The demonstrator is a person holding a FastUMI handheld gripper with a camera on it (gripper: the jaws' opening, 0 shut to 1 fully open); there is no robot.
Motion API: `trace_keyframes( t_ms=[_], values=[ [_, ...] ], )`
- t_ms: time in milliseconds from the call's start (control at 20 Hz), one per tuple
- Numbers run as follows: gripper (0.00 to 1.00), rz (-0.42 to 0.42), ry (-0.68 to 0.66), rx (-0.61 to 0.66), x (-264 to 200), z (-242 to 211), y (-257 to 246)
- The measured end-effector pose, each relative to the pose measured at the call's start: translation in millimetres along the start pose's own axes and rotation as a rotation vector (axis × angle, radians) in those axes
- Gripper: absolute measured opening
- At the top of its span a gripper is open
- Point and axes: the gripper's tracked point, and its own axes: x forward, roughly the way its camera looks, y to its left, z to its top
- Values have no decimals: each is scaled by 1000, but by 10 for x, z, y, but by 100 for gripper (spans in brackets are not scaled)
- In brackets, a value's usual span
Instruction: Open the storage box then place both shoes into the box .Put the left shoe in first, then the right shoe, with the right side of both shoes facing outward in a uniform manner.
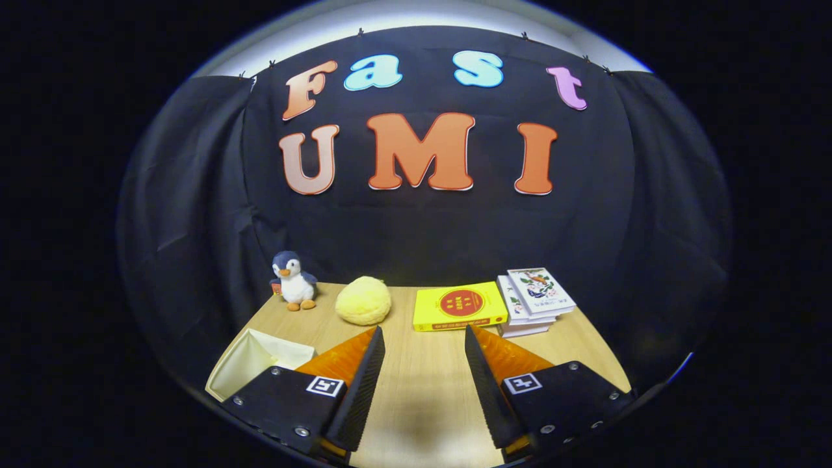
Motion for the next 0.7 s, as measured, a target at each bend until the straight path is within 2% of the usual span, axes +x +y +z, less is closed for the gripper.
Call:
trace_keyframes(
  t_ms=[350, 700],
  values=[
    [86, -62, -220, -31, -179, 595, -508],
    [88, -101, -433, -46, -452, 1071, -699]
  ],
)
